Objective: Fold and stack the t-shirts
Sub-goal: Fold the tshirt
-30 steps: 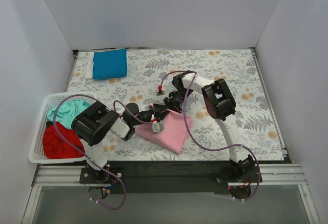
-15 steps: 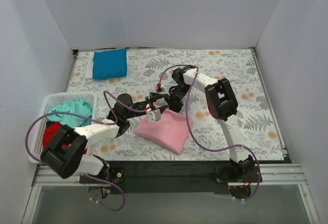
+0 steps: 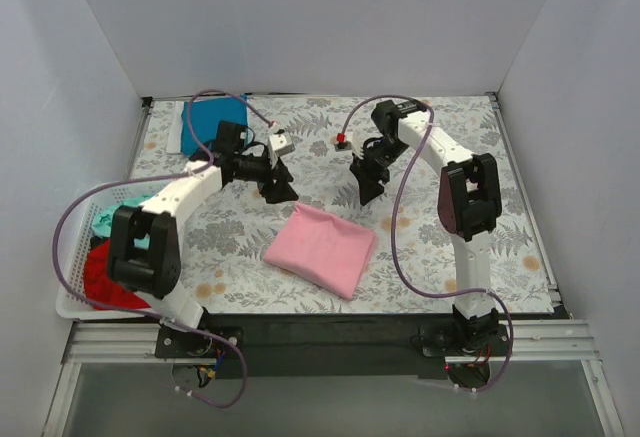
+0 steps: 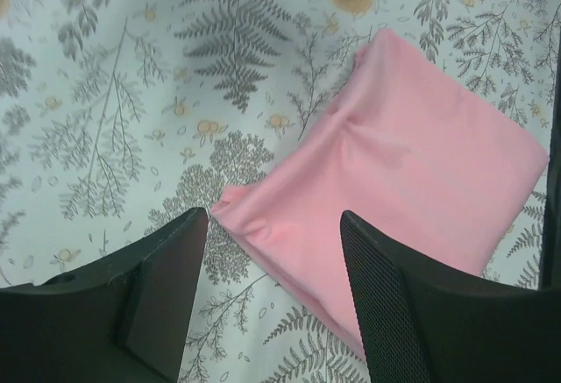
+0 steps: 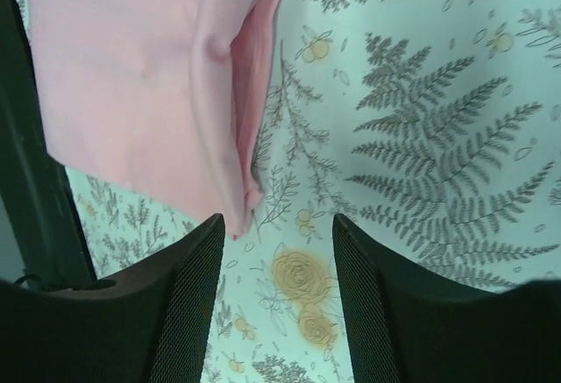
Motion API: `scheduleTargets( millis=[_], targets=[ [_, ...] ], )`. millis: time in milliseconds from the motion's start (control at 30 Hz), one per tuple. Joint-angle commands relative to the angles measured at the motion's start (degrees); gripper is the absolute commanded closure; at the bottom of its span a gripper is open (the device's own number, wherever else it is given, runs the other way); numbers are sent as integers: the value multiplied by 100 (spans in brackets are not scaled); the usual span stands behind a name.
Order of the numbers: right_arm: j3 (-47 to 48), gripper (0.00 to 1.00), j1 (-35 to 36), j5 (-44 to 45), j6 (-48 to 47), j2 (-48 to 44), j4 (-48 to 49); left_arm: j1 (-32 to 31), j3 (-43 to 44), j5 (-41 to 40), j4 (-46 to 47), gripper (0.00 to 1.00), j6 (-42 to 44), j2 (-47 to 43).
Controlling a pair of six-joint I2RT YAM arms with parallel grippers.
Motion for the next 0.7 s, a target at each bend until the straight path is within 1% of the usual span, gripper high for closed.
scheduleTargets(
  millis=[0,33,100,133,300,400,433,500,667],
  targets=[
    [-347,40,62,-260,-71,-214,-379,183,881,333,-1649,39,-64,754],
    [-417,40,53,-313,-19,-136,-379,184,1309,306,-1850,38,128,1208],
    [-453,41,44,-445,122,-47,-371,184,1698,-9,-2080,38,138,1615],
    [-514,41,53,-497,122,14,-362,184,2039,-71,-2194,38,225,1939],
    [-541,41,44,-499,158,190,-283,131,2631,-292,-2353,37,586,2469],
    [-672,40,44,-410,87,226,-283,70,3087,-231,-2730,37,875,2864],
    [-733,40,36,-401,26,199,-291,61,3141,-239,-2905,37,937,2944],
    [-927,39,35,-410,-35,182,-291,17,3168,-274,-2968,37,1043,3094],
    [-1182,38,35,-524,-150,85,-283,-115,2966,-300,-2837,36,1184,3085]
  ],
)
